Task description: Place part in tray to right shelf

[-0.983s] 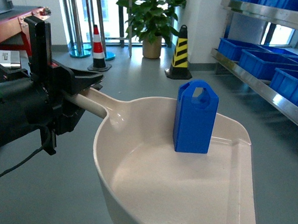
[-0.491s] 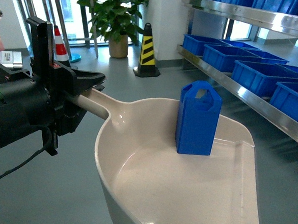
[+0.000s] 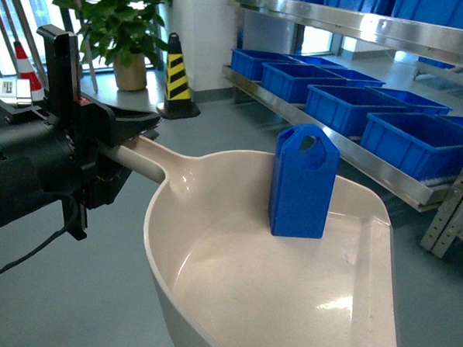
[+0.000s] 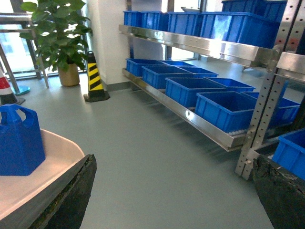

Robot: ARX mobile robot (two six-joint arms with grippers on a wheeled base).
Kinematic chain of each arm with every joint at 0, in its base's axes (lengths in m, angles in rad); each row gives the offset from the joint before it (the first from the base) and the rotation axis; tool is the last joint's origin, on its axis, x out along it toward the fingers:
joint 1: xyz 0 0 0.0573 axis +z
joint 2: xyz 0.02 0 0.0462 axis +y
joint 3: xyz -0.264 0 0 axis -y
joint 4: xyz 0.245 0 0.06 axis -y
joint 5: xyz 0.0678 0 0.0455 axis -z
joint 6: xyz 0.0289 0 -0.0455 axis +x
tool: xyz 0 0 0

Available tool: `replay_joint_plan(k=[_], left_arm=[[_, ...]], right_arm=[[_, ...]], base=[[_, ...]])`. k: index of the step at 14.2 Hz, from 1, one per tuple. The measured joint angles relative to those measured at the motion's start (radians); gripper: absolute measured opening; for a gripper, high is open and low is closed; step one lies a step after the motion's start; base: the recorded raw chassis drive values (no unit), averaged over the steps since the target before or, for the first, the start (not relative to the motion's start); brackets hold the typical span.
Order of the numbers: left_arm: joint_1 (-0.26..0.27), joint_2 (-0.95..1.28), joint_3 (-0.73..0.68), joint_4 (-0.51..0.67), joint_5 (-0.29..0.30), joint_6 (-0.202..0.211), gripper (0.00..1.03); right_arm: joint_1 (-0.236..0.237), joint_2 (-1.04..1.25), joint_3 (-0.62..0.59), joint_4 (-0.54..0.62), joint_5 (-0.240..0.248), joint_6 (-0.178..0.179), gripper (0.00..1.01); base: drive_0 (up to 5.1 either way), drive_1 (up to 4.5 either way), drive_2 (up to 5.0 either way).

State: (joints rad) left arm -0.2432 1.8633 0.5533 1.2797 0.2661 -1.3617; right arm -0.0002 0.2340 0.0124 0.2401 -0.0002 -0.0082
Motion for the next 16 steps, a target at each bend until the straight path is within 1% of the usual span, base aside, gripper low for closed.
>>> replay_joint_plan(k=[11,16], left_arm=[[0.000,0.000,0.000,0.000,0.000,0.000,0.13],[0.002,0.000,0.000,0.000,0.000,0.000,0.13]], right_arm=[[0.000,0.000,0.000,0.000,0.000,0.000,0.98],[0.000,0.000,0.000,0.000,0.000,0.000,0.98]], base=[[-2.2,-2.20,-2.2],[-1.7,-1.73,-1.7]])
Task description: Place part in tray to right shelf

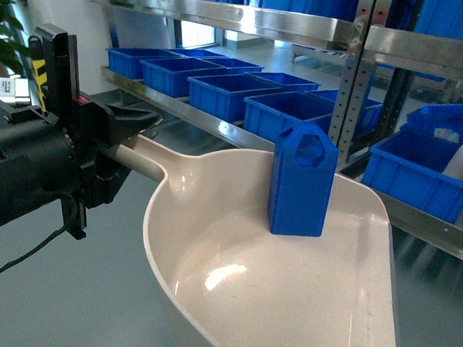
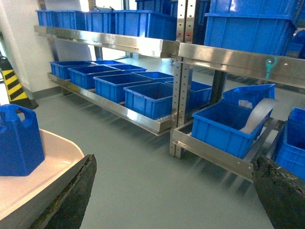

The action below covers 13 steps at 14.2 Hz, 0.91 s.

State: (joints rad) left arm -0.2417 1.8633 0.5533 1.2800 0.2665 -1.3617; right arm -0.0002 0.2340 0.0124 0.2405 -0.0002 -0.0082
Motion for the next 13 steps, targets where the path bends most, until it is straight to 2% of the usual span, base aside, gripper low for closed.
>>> replay_joint_plan(k=[13], left_arm=[[-0.002,0.000,0.000,0.000,0.000,0.000,0.13]], right_arm=[[0.000,0.000,0.000,0.000,0.000,0.000,0.98]], base=[[-1.6,-1.61,-1.6]])
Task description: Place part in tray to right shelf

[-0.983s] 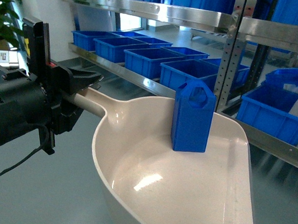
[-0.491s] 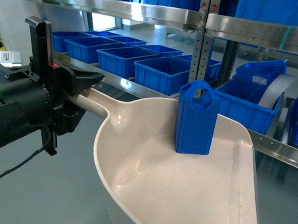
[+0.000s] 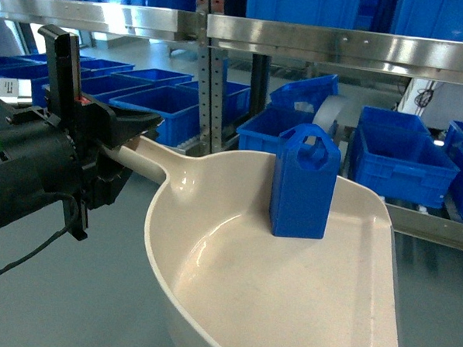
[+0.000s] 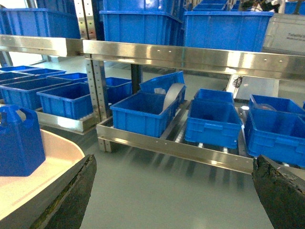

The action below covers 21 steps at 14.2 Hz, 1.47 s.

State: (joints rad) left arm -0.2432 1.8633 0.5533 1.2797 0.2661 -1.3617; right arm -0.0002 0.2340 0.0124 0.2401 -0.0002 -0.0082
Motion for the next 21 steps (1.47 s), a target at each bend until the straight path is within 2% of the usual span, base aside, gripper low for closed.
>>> replay_joint_plan(k=[21], left_arm=[[-0.007,0.000,0.000,0.001,0.005,0.000,0.13]], right_arm=[[0.000,0.000,0.000,0.000,0.000,0.000,0.98]], base=[[-1.3,-1.34,-1.3]])
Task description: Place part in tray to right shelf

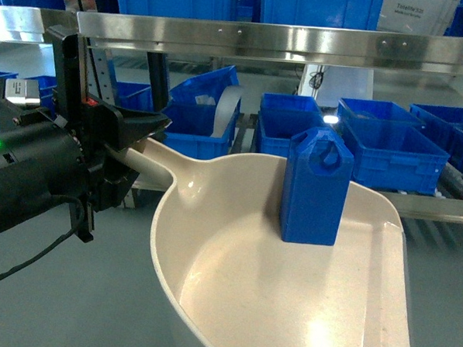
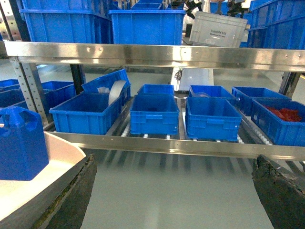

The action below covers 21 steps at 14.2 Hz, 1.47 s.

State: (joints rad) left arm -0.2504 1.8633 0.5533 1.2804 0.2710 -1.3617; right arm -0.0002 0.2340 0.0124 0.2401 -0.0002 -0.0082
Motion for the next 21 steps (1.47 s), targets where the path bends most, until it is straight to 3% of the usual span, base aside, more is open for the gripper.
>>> replay_joint_plan(k=[21], left_arm=[[0.007,0.000,0.000,0.000,-0.005,0.000,0.13]], right_arm=[[0.000,0.000,0.000,0.000,0.000,0.000,0.98]], base=[[-0.3,-0.27,-0.3]])
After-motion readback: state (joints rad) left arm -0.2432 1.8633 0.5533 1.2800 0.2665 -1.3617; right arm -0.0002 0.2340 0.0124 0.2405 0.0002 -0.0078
